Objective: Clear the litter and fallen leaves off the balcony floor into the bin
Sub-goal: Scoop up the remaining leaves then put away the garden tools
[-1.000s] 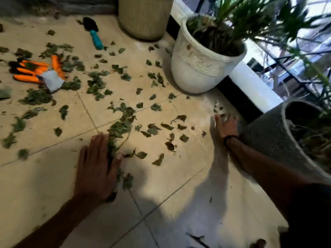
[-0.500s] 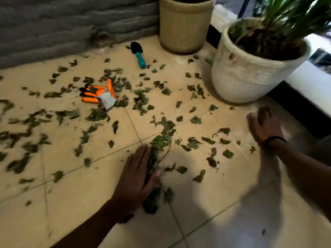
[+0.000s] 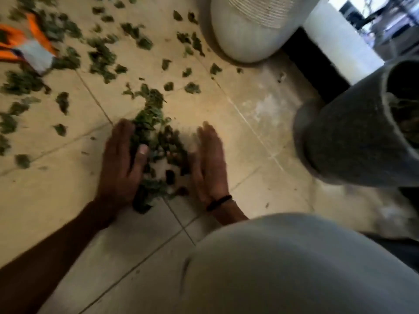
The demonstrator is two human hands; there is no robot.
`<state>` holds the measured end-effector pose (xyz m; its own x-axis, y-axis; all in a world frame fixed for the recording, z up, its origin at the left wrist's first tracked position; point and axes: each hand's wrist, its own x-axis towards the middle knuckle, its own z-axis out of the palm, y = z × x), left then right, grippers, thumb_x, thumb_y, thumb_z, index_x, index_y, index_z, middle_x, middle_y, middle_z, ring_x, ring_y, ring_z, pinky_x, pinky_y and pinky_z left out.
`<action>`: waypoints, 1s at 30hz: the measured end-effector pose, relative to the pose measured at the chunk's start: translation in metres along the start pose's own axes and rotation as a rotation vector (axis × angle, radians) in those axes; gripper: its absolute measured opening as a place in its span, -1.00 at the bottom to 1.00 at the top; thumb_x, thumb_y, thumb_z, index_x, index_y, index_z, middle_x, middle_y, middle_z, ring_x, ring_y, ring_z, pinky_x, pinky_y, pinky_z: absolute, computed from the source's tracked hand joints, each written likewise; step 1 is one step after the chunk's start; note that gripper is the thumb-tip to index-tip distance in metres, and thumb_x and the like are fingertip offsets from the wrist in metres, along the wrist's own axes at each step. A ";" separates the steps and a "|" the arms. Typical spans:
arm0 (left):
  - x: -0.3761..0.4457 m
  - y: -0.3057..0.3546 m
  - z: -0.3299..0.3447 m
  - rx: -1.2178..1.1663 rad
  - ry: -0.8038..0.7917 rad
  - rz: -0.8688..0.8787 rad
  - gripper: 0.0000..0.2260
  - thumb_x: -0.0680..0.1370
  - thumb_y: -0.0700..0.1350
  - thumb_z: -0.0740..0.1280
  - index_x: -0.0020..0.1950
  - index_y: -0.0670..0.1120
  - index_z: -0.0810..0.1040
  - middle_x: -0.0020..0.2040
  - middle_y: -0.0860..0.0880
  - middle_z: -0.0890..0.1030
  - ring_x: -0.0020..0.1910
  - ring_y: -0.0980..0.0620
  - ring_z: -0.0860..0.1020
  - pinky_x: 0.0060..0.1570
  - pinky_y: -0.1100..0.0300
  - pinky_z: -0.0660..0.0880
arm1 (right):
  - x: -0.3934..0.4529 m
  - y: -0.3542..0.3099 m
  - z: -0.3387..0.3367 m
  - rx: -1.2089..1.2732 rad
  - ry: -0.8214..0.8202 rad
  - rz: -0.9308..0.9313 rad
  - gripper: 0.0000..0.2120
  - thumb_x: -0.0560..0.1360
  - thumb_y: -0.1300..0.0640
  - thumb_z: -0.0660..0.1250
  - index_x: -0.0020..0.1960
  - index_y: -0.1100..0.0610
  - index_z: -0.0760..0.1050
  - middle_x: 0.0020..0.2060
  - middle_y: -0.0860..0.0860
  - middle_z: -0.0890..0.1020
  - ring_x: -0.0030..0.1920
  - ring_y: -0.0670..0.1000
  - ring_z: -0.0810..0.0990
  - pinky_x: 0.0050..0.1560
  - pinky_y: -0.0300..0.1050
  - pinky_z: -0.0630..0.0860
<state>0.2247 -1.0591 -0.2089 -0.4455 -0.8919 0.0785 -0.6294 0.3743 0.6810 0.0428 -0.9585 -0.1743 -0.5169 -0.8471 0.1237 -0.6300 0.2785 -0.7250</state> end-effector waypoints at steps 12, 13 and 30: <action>0.001 0.009 -0.016 -0.204 -0.053 -0.097 -0.33 0.65 0.32 -0.06 0.67 -0.02 0.11 0.67 0.02 0.12 0.64 0.11 0.06 0.62 -0.02 0.06 | -0.047 -0.023 0.038 -0.099 -0.063 0.055 -0.25 0.64 -0.26 0.07 0.64 0.20 0.10 0.64 0.13 0.08 0.64 0.09 0.01 0.59 0.19 0.10; 0.001 0.006 -0.026 -0.274 -0.037 -0.121 -0.33 0.65 0.32 -0.04 0.67 -0.02 0.14 0.66 0.03 0.15 0.63 0.12 0.09 0.61 -0.02 0.10 | -0.050 -0.037 0.047 -0.108 -0.106 -0.088 -0.22 0.62 -0.26 0.16 0.62 0.24 0.13 0.63 0.17 0.10 0.64 0.14 0.04 0.57 0.22 0.14; -0.153 -0.031 -0.089 0.264 -0.105 -0.325 -0.27 0.65 0.32 0.02 0.66 -0.15 0.10 0.68 -0.14 0.00 0.65 -0.15 0.05 0.55 -0.23 0.12 | -0.019 -0.095 0.028 -0.393 -0.277 -0.124 -0.13 0.56 -0.44 0.07 0.65 0.11 0.06 0.62 0.11 0.12 0.60 0.12 0.12 0.57 0.15 0.20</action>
<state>0.3687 -0.9568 -0.1770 -0.2505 -0.9486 -0.1932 -0.8832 0.1422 0.4469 0.1288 -0.9814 -0.1272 -0.2840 -0.9583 -0.0308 -0.8756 0.2723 -0.3990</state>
